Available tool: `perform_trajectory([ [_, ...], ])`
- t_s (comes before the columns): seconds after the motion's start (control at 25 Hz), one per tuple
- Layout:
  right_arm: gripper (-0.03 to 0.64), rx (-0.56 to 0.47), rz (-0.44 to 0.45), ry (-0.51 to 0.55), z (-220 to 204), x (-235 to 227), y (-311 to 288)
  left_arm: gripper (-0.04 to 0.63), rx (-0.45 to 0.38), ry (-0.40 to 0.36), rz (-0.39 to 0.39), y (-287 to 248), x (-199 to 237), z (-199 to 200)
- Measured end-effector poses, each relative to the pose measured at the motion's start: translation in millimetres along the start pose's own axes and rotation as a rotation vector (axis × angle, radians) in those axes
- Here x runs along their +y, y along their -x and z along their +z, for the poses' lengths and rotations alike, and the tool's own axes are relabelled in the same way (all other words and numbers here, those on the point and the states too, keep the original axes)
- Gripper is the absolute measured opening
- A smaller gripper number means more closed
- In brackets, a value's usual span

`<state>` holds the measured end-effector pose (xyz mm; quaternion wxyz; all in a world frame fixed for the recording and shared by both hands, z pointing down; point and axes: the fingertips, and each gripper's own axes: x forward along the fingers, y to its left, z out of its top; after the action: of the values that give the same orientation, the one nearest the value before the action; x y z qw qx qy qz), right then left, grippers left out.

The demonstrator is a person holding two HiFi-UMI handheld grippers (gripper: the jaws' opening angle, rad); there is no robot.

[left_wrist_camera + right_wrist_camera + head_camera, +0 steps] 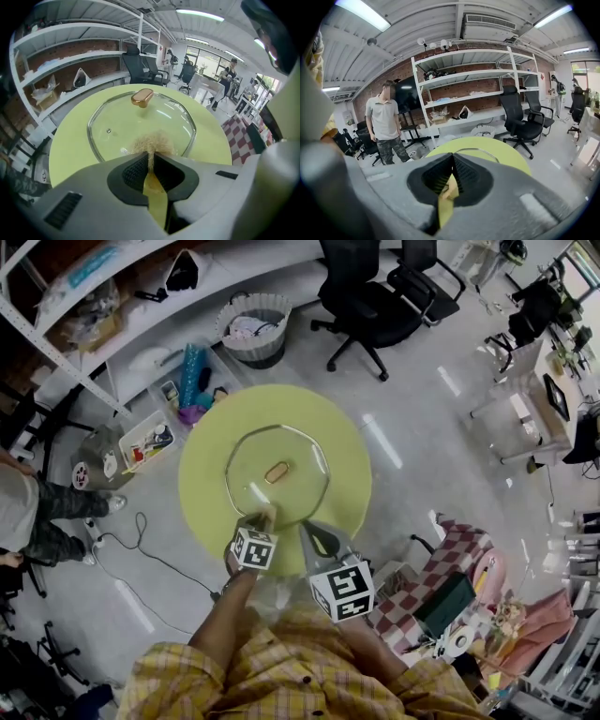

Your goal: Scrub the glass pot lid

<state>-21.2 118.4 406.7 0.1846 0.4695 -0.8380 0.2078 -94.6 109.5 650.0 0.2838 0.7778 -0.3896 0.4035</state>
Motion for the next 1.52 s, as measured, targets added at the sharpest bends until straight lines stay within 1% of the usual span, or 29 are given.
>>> perform_trajectory([
  [0.16,-0.002,0.005,-0.009,-0.004,-2.1,-4.7,2.9,0.031,-0.002,-0.017,0.020,-1.0,-1.9,0.1],
  [0.36,-0.002,0.010,-0.015,-0.010,-7.0,-8.5,3.5,0.031,-0.006,-0.039,0.023,-3.5,-7.2,0.5],
  [0.68,-0.002,0.009,-0.027,-0.022,-13.1,-18.6,6.7,0.031,-0.011,-0.114,0.020,-10.8,-22.9,4.4],
  [1.08,-0.002,0.010,-0.052,-0.037,-16.6,-29.7,9.2,0.031,-0.010,-0.148,-0.017,-16.5,-38.2,13.0],
  [1.32,-0.002,0.017,-0.059,-0.045,-19.8,-34.9,10.3,0.031,-0.009,-0.194,-0.044,-22.1,-53.2,21.3],
  [1.52,-0.002,0.019,-0.066,-0.048,-19.8,-39.4,7.9,0.032,-0.004,-0.232,-0.051,-27.0,-58.5,25.4],
])
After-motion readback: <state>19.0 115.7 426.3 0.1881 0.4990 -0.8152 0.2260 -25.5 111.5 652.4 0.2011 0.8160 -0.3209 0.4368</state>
